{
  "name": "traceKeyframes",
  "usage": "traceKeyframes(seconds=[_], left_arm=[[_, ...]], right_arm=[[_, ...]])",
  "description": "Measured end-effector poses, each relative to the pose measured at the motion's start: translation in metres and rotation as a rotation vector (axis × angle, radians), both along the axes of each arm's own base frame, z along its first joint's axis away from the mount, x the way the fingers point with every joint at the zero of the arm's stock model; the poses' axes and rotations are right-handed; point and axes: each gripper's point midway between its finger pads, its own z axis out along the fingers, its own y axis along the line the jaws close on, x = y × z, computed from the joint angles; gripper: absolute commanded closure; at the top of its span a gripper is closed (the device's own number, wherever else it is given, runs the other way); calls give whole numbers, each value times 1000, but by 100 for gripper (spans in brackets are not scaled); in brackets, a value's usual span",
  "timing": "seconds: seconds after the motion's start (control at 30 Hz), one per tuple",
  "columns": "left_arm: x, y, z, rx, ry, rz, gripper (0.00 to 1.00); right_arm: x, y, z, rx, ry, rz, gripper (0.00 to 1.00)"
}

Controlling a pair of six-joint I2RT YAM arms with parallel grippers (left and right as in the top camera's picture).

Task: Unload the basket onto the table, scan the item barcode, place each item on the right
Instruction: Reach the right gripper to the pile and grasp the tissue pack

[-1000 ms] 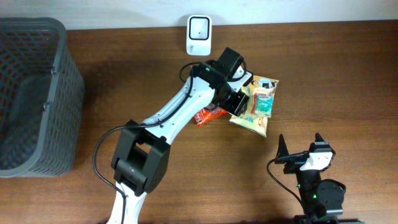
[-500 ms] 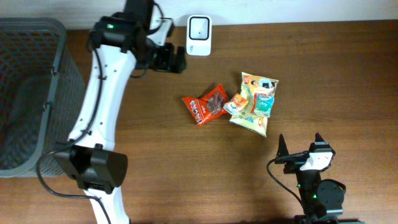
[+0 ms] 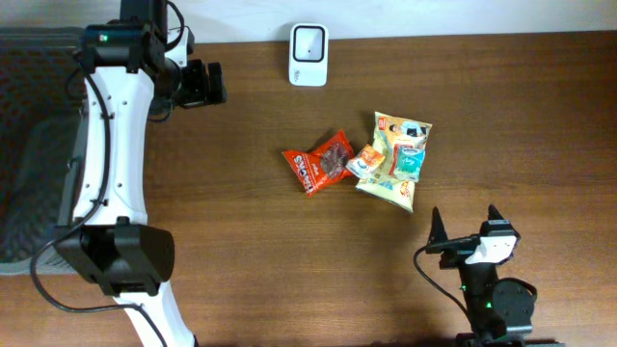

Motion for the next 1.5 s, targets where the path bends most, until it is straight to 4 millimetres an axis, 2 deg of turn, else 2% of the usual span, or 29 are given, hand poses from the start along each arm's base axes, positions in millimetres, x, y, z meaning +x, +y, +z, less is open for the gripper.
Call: traceKeyframes(seconds=[0.2, 0.3, 0.33, 0.43, 0.53, 0.6, 0.7, 0.8, 0.9, 0.97, 1.07, 1.13, 1.2, 1.27, 1.33, 1.4, 1.43, 1.47, 1.5], left_arm=[[0, -1, 0, -1, 1, 2, 1], [0, -1, 0, -1, 1, 2, 1], [0, 0, 0, 1, 2, 3, 1], [0, 0, 0, 2, 1, 3, 1], [0, 0, 0, 2, 1, 3, 1], [0, 0, 0, 2, 1, 3, 1], [-1, 0, 0, 2, 3, 3, 1], [0, 0, 0, 2, 2, 3, 1], [-1, 0, 0, 3, 3, 3, 1], [-1, 0, 0, 2, 4, 3, 1], [0, 0, 0, 2, 2, 3, 1], [-1, 0, 0, 2, 3, 3, 1], [-1, 0, 0, 2, 3, 3, 1], [0, 0, 0, 2, 2, 3, 1], [-1, 0, 0, 2, 3, 3, 1], [-1, 0, 0, 2, 3, 3, 1], [-1, 0, 0, 2, 3, 3, 1], [-1, 0, 0, 2, 3, 3, 1], [0, 0, 0, 2, 2, 3, 1]], right_arm=[[-11, 57, 27, 237, -65, 341, 1], [-24, 72, 68, 298, -207, 463, 2], [-32, 75, 90, 286, -298, 497, 1], [-53, 74, 135, 249, -503, 528, 1], [-52, 61, 153, 257, -529, 443, 2], [-48, 53, 169, 211, -466, 368, 2], [-35, 43, 174, 151, -251, 271, 2], [-12, 38, 163, 120, 15, 218, 2], [17, 43, 153, 121, 257, 235, 2], [38, 57, 155, 144, 341, 315, 1], [59, 91, 154, 221, 394, 532, 1], [72, 108, 146, 308, 440, 631, 1], [86, 112, 127, 378, 539, 635, 1], [94, 108, 91, 419, 714, 533, 1], [92, 105, 63, 385, 879, 409, 1], [98, 103, 47, 303, 987, 300, 1], [103, 101, 39, 242, 1042, 233, 4], [111, 100, 34, 207, 1058, 202, 13], [118, 99, 28, 174, 1073, 168, 32]])
